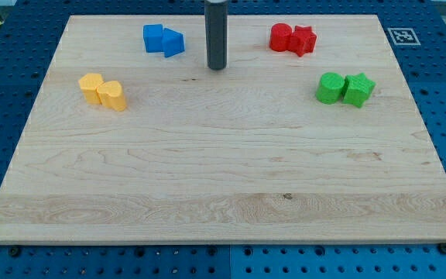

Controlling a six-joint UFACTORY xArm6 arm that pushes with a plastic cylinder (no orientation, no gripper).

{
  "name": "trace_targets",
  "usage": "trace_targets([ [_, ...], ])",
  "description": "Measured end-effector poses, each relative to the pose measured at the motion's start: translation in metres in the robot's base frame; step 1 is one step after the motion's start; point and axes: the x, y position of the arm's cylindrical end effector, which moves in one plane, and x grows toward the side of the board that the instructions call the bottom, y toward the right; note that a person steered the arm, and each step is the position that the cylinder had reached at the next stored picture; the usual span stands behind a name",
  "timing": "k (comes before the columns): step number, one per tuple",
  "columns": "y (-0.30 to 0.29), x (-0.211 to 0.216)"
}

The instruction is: Push the blue blocks into the yellow hexagon

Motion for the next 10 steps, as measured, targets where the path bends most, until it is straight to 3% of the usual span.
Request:
trace_targets([
  [2, -0.017, -0.065],
  [3, -0.054, -0.090],
  [4, -0.095, -0.082],
  [5, -0.097, -0.041],
  [6, -0.098, -0.032],
  [7, -0.102, -0.058],
  [8, -0.088, -0.083],
  [10, -0.005, -0.036],
])
